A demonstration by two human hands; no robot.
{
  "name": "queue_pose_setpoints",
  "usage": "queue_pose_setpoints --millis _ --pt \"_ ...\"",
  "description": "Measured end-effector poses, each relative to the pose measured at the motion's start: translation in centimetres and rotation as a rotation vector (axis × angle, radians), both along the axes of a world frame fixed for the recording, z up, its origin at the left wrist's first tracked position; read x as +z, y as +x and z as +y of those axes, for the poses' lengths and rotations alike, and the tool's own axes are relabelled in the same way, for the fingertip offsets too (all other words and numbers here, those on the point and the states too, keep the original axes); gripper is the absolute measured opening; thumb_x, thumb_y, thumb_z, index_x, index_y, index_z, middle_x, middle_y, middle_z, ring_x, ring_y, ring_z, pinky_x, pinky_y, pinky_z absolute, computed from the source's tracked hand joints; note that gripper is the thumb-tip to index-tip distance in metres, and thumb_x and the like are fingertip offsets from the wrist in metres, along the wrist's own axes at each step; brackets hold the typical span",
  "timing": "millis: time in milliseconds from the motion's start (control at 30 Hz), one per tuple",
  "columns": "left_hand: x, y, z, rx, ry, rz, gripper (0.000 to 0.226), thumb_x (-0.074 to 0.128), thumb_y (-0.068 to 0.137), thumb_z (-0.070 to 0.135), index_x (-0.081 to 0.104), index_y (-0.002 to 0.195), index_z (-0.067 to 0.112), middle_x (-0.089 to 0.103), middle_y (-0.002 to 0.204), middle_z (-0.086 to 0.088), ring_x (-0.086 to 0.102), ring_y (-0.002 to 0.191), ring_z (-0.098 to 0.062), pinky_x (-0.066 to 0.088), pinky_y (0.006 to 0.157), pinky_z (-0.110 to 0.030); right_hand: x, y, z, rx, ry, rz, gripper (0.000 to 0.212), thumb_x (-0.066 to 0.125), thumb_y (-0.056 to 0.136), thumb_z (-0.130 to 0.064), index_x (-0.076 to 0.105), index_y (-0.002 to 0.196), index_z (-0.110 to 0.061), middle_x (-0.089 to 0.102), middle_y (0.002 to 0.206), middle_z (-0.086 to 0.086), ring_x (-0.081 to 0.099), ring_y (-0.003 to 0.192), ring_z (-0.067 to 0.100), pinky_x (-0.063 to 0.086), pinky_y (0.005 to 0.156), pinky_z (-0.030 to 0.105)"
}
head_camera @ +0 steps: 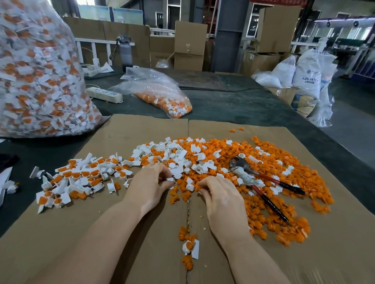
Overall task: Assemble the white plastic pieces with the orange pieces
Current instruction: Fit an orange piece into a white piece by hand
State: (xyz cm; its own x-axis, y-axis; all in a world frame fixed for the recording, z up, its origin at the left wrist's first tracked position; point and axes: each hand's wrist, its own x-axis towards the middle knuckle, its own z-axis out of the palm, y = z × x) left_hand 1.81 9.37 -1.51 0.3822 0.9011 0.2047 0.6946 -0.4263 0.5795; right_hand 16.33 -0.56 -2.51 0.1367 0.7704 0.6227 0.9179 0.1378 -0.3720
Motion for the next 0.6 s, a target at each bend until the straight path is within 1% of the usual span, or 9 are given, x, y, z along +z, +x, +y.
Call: queue_pose_setpoints --millis 67,167,233,300,367,433,467,600 --pt "-0.1 0.0 -0.3 0.004 -0.002 -0.044 0.011 0.063 0.088 0.023 0.054 0.095 0.023 0.054 0.092 0.008 0.051 0.085 -0.009 0.038 0.075 -0.019 0.0 0.0 0.0 -0.002 0.014 0.021 0.007 0.063 0.085 -0.002 0.065 0.086 -0.009 0.065 0.08 0.002 0.061 0.077 0.018 0.053 0.065 0.029" --pt "0.1 0.0 -1.0 0.027 -0.011 -0.224 0.008 0.059 0.091 0.021 0.055 0.093 0.027 0.059 0.088 0.01 0.055 0.083 -0.007 0.04 0.069 -0.019 0.1 -0.1 -0.1 0.028 0.035 0.011 0.007 0.065 0.084 -0.002 0.065 0.086 -0.009 0.065 0.078 0.002 0.061 0.075 0.017 0.054 0.064 0.03" --pt "0.5 0.2 -1.6 0.008 -0.061 -0.349 0.012 0.058 0.092 0.019 0.06 0.087 0.029 0.062 0.085 0.01 0.057 0.078 -0.003 0.042 0.066 -0.015 0.2 -0.1 -0.1 0.072 0.028 -0.012 0.007 0.066 0.084 -0.003 0.067 0.087 -0.009 0.065 0.079 0.002 0.06 0.076 0.018 0.054 0.065 0.032" --pt "0.6 0.7 -2.4 -0.027 -0.155 -0.443 0.019 0.058 0.092 0.017 0.064 0.082 0.031 0.065 0.078 0.009 0.061 0.068 -0.001 0.043 0.058 -0.008 0.2 -0.1 -0.1 0.1 0.025 -0.03 0.008 0.066 0.083 -0.002 0.068 0.088 -0.008 0.066 0.081 0.003 0.061 0.077 0.021 0.054 0.066 0.035" --pt "0.5 1.2 -3.3 -0.075 -0.289 -0.486 0.017 0.059 0.091 0.021 0.067 0.084 0.033 0.067 0.075 0.011 0.062 0.068 0.005 0.042 0.055 -0.004 0.2 -0.1 -0.3 0.101 0.035 -0.033 0.011 0.067 0.082 -0.001 0.069 0.09 -0.007 0.066 0.081 0.004 0.061 0.077 0.022 0.054 0.066 0.035" --pt "0.3 1.5 -3.8 -0.133 -0.416 -0.543 0.01 0.062 0.088 0.025 0.069 0.089 0.033 0.07 0.078 0.014 0.065 0.073 0.004 0.043 0.055 -0.004 0.2 0.0 -0.3 0.089 0.046 -0.024 0.012 0.067 0.081 0.001 0.07 0.09 -0.007 0.066 0.081 0.005 0.062 0.077 0.022 0.054 0.065 0.035" --pt "0.2 1.5 -3.8 -0.152 -0.441 -0.563 0.009 0.064 0.087 0.026 0.07 0.091 0.031 0.071 0.079 0.015 0.066 0.074 0.003 0.044 0.056 -0.004 0.2 0.0 -0.2 0.083 0.047 -0.021 0.013 0.066 0.081 0.001 0.07 0.091 -0.006 0.066 0.081 0.005 0.062 0.077 0.023 0.055 0.065 0.035" --pt "0.3 1.4 -3.6 -0.155 -0.327 -0.487 0.013 0.064 0.087 0.02 0.069 0.095 0.029 0.069 0.075 0.017 0.063 0.073 0.006 0.042 0.059 -0.002 0.1 0.0 -0.1 0.059 0.047 -0.023 0.012 0.068 0.081 0.001 0.069 0.09 -0.007 0.066 0.081 0.004 0.062 0.078 0.021 0.055 0.065 0.034"
